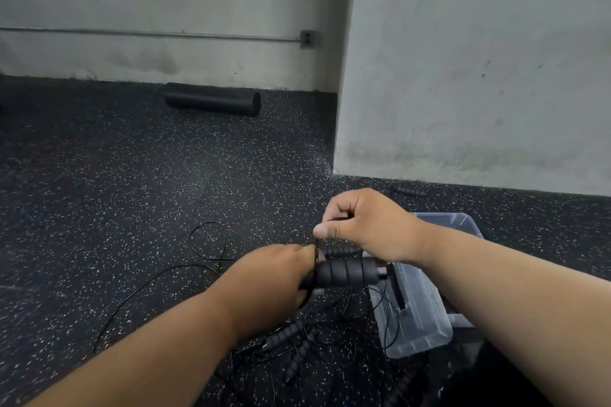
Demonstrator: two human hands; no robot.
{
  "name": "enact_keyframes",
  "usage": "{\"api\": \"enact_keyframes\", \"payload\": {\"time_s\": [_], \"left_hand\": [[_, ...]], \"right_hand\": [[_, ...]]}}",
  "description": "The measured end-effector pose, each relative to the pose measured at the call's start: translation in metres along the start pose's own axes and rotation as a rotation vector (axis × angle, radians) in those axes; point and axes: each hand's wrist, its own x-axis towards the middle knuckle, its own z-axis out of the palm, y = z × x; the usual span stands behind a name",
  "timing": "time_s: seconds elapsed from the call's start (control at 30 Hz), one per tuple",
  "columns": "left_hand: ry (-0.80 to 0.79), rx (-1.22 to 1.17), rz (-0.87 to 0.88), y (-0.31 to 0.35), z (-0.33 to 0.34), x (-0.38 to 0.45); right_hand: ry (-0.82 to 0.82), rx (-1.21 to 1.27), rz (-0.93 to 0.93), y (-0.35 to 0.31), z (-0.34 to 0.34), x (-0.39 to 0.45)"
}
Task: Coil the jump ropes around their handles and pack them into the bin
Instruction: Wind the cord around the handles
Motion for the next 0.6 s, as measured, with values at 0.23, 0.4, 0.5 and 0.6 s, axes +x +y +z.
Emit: {"api": "enact_keyframes", "payload": {"time_s": [0.23, 0.4, 0.5, 0.6], "left_hand": [[0.369, -0.530, -0.425, -0.014, -0.005, -0.003], [0.202, -0.017, -0.467, -0.033, 0.006, -0.002], [0.117, 0.090, -0.357, -0.011, 0.019, -0.004], [0.096, 0.046, -0.278, 0.010, 0.025, -0.006]], "right_hand": [[-0.178, -0.004, 0.164, 0.018, 0.038, -0.006], [-0.128, -0.516, -0.083, -0.010, 0.060, -0.016], [-0.045, -0.612, -0.156, -0.020, 0.049, -0.012], [-0.017, -0.587, -0.123, -0.019, 0.025, -0.004]]}}
